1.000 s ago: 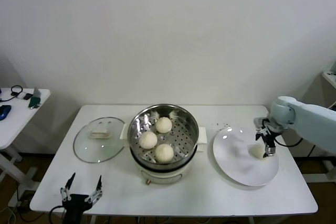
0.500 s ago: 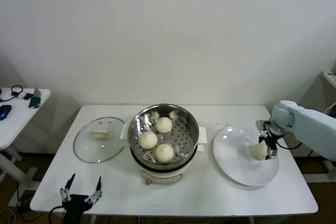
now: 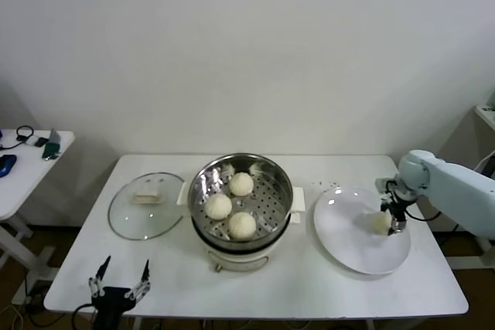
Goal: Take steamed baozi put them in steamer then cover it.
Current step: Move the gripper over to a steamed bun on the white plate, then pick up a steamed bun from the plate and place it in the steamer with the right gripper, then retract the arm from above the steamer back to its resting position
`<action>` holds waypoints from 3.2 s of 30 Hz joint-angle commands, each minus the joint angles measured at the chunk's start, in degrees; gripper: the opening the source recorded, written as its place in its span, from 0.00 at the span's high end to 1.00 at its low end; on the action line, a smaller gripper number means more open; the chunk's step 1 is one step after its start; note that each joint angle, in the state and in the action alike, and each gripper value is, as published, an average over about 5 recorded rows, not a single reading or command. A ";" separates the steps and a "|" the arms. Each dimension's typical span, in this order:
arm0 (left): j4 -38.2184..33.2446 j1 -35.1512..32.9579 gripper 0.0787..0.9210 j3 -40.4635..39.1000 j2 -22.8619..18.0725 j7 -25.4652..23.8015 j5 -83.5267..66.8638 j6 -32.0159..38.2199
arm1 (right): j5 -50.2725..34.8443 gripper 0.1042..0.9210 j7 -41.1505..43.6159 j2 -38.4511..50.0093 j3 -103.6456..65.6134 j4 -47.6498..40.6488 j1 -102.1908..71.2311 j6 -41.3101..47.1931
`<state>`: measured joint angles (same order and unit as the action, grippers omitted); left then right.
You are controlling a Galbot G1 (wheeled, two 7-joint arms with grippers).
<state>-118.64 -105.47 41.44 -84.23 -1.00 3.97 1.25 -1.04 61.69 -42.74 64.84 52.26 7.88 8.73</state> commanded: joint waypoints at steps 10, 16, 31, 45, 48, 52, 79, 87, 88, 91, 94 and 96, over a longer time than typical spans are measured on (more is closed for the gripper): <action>-0.99 -0.18 0.12 -0.45 -0.27 -0.02 0.13 0.21 | -21.14 0.29 -2.24 -1.21 16.31 4.86 21.18 4.33; -1.82 -0.49 0.12 -0.87 -0.10 -0.12 0.11 0.49 | -33.26 0.29 -2.81 -5.64 27.76 7.99 37.39 5.54; -3.25 -0.22 0.12 -4.18 1.45 -0.31 0.21 1.14 | -53.86 0.28 -9.35 -15.91 37.74 24.73 53.16 13.77; -3.20 -0.77 0.12 -3.92 2.17 -0.28 -0.56 1.78 | -57.99 0.28 -15.68 -26.93 37.15 29.08 44.36 18.57; -3.08 -0.38 0.12 -3.78 2.29 -0.27 -0.50 1.55 | -57.14 0.28 -16.00 -28.76 36.98 27.81 41.88 18.67; -2.88 0.02 0.12 -3.59 2.42 -0.24 -0.54 1.32 | -55.94 0.28 -16.23 -30.79 36.55 25.25 38.72 18.61; -2.17 1.41 0.12 -3.14 3.26 -0.22 -1.41 0.37 | -48.84 0.23 -12.91 -31.24 35.69 19.51 34.00 16.77; -2.29 1.15 0.12 -3.08 3.46 -0.23 -1.38 0.49 | -49.41 0.12 -10.81 -28.34 33.62 19.67 36.42 15.69; -2.33 1.15 0.12 -3.04 3.50 -0.22 -1.39 0.49 | -50.18 0.12 -10.61 -27.60 33.11 19.57 36.91 14.98; -2.43 1.21 0.12 -2.97 3.58 -0.18 -1.41 0.45 | -53.54 0.12 -10.66 -24.81 31.24 19.87 38.50 12.65; -2.49 1.41 0.12 -2.93 3.58 -0.09 -1.66 0.61 | -54.77 0.12 -12.09 -21.28 29.48 20.45 40.13 8.26; -2.57 1.71 0.12 -2.83 3.54 -0.09 -2.52 1.01 | -54.35 0.12 -14.76 -18.74 28.10 20.87 40.73 3.88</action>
<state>-121.12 -104.02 38.54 -80.67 -1.06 2.47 1.75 -52.62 49.95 -69.31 97.36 72.46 45.43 22.37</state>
